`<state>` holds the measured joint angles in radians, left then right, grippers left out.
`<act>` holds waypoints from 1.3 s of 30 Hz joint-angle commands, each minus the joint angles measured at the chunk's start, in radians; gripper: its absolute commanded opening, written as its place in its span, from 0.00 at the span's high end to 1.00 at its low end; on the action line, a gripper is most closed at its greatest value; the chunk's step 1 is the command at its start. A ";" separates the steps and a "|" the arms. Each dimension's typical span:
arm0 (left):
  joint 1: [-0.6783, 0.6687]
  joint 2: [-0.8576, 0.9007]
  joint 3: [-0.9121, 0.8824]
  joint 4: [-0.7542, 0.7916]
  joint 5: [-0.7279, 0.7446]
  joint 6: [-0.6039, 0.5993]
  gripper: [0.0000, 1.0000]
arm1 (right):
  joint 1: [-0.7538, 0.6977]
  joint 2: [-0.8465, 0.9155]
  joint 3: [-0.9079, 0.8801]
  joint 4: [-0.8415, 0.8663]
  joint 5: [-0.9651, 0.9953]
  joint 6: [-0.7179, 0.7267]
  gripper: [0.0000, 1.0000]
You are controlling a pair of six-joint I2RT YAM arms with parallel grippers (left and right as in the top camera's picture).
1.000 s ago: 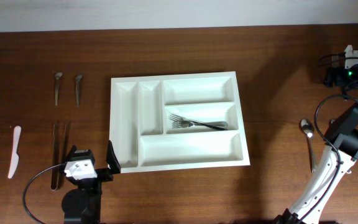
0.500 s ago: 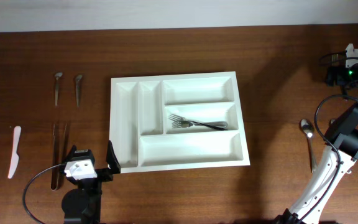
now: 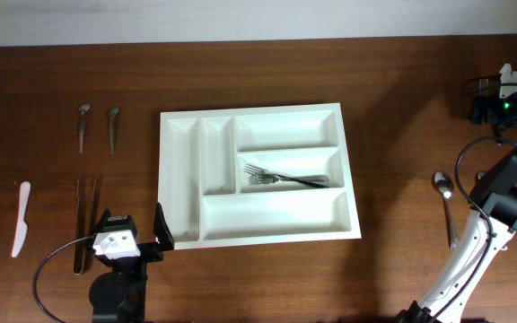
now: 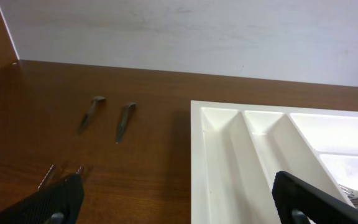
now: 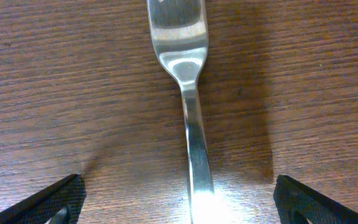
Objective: Pack container
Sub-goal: 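Lower the right gripper onto the last fork and close on its handle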
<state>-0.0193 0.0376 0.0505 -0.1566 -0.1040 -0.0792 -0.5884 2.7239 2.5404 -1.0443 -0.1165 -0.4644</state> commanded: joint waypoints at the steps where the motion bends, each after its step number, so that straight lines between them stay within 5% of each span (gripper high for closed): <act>1: -0.004 -0.002 -0.005 0.003 0.011 -0.003 0.01 | -0.003 0.016 -0.054 -0.014 0.011 0.002 0.02; 22: -0.004 -0.002 -0.005 0.003 0.011 -0.002 0.01 | -0.012 0.016 -0.062 -0.014 0.011 0.010 0.09; 39: -0.004 -0.002 -0.005 0.003 0.011 -0.002 0.01 | -0.048 0.016 -0.062 0.011 0.011 0.010 0.52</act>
<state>-0.0193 0.0376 0.0505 -0.1566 -0.1040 -0.0795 -0.6216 2.7163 2.5156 -1.0294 -0.1600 -0.4500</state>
